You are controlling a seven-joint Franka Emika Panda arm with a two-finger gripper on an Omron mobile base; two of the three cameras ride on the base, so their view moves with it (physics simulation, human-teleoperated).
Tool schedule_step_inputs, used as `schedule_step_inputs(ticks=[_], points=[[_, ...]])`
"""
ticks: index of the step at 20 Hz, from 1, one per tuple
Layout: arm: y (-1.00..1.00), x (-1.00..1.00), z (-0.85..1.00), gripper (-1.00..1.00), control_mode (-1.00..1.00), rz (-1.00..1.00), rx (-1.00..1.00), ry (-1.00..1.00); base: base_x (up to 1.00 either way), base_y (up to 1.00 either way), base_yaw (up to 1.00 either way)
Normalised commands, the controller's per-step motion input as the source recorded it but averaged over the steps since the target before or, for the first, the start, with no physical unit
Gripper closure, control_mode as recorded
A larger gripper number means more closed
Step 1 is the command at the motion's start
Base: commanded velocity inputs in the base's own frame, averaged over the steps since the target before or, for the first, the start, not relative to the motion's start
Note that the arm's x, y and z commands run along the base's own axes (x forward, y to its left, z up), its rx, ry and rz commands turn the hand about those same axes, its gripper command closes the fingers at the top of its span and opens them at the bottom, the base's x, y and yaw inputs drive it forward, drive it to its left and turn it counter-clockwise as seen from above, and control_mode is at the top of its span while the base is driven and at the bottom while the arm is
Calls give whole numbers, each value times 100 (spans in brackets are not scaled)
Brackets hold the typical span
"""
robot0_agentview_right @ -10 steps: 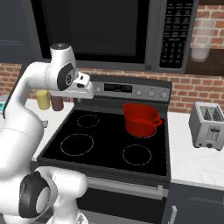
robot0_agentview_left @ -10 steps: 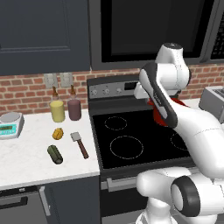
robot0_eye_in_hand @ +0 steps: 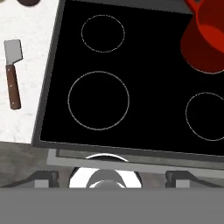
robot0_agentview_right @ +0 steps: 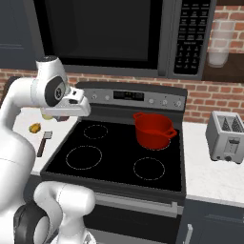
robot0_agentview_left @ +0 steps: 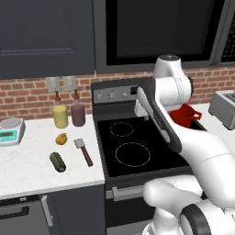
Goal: Put the cucumber and squash in the pot. Retrieve the spatula and lightly stir the vegetables in the pot.
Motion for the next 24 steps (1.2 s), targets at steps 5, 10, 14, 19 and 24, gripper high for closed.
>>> schedule_step_inputs(ticks=[5, 10, 14, 19, 24], points=[[96, -22, -73, -100, -100, 13, 9, 6, 0, 0, 0], [100, 0, -51, -100, -100, 19, 14, 4, 0, 0, 0], [100, 14, -21, -100, -100, 18, 3, 5, 0, 0, 0], [100, 32, -27, -100, -100, 22, 2, 17, 0, 0, 0], [100, 35, -47, -100, -100, 16, -10, 20, 0, 0, 0]])
